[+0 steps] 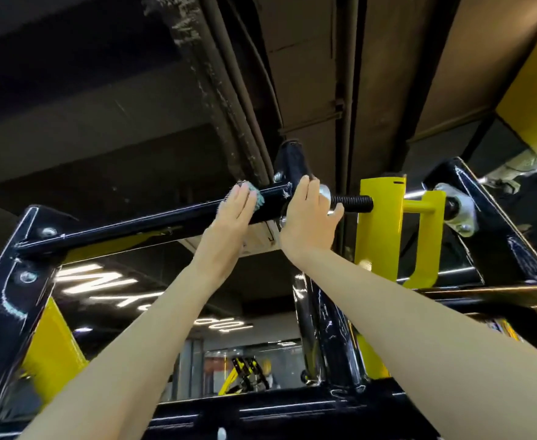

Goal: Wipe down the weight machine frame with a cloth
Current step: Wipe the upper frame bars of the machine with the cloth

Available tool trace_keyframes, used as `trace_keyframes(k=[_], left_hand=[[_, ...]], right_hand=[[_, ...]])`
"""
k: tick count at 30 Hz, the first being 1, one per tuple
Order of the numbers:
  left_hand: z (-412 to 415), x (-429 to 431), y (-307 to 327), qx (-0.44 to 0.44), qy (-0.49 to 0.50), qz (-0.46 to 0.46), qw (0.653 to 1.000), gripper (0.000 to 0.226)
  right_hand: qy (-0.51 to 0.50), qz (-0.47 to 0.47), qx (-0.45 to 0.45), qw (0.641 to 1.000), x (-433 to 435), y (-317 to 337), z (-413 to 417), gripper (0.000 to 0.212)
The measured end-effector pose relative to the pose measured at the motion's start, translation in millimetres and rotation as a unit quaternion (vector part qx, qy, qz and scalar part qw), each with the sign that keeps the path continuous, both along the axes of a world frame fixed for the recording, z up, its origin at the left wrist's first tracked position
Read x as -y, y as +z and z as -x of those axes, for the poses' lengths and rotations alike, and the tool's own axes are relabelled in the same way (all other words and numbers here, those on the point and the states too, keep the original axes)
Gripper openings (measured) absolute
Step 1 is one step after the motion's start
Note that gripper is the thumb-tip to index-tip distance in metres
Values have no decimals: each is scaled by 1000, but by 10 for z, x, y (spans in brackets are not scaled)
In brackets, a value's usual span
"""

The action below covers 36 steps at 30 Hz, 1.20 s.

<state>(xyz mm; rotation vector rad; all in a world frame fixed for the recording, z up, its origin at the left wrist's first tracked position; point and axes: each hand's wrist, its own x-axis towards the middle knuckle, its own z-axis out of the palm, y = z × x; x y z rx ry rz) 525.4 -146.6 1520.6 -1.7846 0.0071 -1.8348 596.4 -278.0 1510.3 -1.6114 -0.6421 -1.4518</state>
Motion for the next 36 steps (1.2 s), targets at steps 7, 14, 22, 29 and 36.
trace_keyframes(k=[7,14,22,29,36], left_hand=[[-315,437,47,4,-36,-30,999,60],[-97,349,135,103,-68,58,991,41],[-65,76,98,131,46,127,982,47],[-126,354,200,70,48,21,996,46],[-239,602,250,58,41,16,997,42]], right_hand=[[-5,-19,16,1000,-17,-1,-37,85],[-4,-18,23,1000,-7,-5,-45,83],[-22,10,39,999,12,-67,-50,81],[-23,-3,29,999,-26,-45,-44,88],[-33,-22,23,999,-40,-28,-65,80]])
